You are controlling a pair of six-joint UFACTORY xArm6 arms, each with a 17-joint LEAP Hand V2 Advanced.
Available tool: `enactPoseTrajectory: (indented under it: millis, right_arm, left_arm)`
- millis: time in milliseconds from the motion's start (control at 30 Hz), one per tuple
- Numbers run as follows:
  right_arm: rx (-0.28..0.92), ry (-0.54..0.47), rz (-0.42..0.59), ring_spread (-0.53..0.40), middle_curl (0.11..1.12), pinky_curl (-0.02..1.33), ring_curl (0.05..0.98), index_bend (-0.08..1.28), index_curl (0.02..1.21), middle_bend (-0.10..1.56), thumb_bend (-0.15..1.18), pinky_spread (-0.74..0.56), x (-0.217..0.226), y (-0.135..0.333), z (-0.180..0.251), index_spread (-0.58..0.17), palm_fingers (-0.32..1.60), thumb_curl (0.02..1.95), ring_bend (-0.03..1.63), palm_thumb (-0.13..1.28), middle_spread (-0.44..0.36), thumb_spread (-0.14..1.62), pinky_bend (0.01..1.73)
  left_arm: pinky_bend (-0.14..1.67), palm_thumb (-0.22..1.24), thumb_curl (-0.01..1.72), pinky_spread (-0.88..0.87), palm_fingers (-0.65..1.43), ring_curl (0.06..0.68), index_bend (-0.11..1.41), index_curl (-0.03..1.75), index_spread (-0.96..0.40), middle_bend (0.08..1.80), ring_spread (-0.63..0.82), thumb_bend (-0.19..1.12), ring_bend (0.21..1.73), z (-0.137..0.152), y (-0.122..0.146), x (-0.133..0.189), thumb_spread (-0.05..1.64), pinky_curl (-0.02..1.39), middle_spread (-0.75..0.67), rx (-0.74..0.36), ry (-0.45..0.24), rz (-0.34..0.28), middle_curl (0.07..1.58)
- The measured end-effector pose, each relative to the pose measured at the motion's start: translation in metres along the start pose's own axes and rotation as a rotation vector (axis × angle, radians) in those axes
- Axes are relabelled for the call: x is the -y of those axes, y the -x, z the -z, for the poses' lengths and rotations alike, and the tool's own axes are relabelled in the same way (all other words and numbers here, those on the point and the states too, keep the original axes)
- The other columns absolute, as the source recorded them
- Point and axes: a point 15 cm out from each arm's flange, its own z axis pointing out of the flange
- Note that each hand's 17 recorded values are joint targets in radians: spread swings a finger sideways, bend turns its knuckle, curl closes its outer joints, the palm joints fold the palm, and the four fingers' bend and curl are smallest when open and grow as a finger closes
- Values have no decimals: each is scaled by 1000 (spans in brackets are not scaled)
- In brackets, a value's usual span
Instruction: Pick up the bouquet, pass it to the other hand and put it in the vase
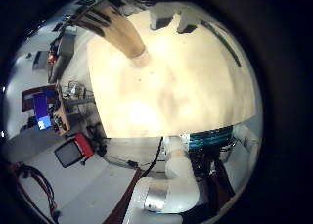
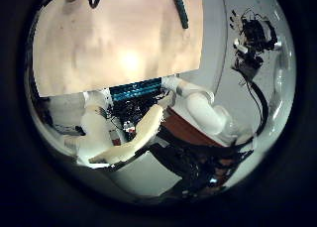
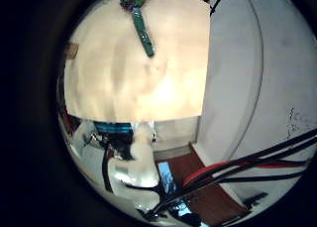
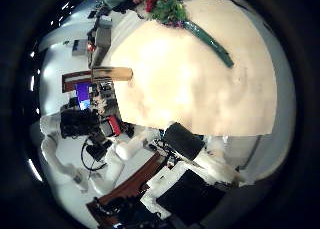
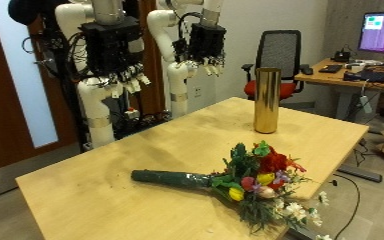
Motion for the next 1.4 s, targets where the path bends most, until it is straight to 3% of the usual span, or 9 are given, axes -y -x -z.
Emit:
enactPoseTrajectory:
  millis: [267,400,500,633,667,1167,1233,1333,1400]
  right_arm:
    - [27,-52,-146,96,358,271,245,147,240,402,-21,295,57,-8,-23,-151,305,314,584,456,127,1125,424]
    - [47,-57,-196,134,303,290,260,160,254,217,-21,289,84,-10,-46,-109,210,317,656,461,256,1121,504]
    - [52,-120,-218,97,327,270,245,181,266,287,-21,280,111,-9,-50,-135,284,317,641,464,115,1121,462]
    - [53,-229,-211,35,331,268,257,182,276,261,-15,249,143,-2,-59,-111,294,323,703,493,149,1129,466]
    - [52,-226,-213,13,361,254,247,197,287,339,-17,231,143,-1,-71,-133,346,326,678,505,72,1130,432]
    - [28,-152,-158,-49,492,242,237,134,274,585,-21,222,100,4,-166,-145,297,336,673,549,-63,1129,450]
    - [33,-156,-160,-21,530,235,230,211,289,656,-22,247,100,5,-164,-199,329,337,658,547,-120,1127,439]
    - [31,-164,-159,32,543,192,190,676,419,601,-21,275,99,4,-159,-493,472,340,525,551,-221,1123,299]
    - [27,-179,-158,95,585,223,259,260,328,648,-21,304,101,2,-153,-583,342,343,759,557,-300,1126,397]
  left_arm:
    - [190,358,300,528,167,199,186,384,162,188,539,-29,409,2,-1,10,940,275,380,3,-16,-52,289]
    - [187,358,300,528,171,200,190,384,163,187,538,-29,408,3,0,16,940,274,381,3,-11,-63,290]
    - [188,358,300,527,175,200,187,383,162,189,541,-29,409,1,5,20,940,274,380,1,-3,-55,292]
    - [192,358,300,528,165,200,187,385,162,184,541,-29,405,1,12,22,940,273,382,-2,6,-48,289]
    - [192,358,300,528,165,200,187,385,162,184,541,-29,406,1,13,24,940,274,382,-4,9,-43,288]
    - [186,353,295,524,173,198,183,380,163,198,544,-29,398,-1,1,35,944,270,396,-2,28,-50,297]
    - [185,353,294,523,175,198,182,379,162,198,542,-29,398,-1,-1,35,944,269,390,6,28,-55,302]
    - [187,353,294,526,175,201,183,377,162,192,542,-29,406,1,1,36,944,268,374,5,22,-47,304]
    - [188,353,294,527,174,202,184,377,162,192,541,-29,405,1,-1,34,944,267,372,4,25,-48,306]
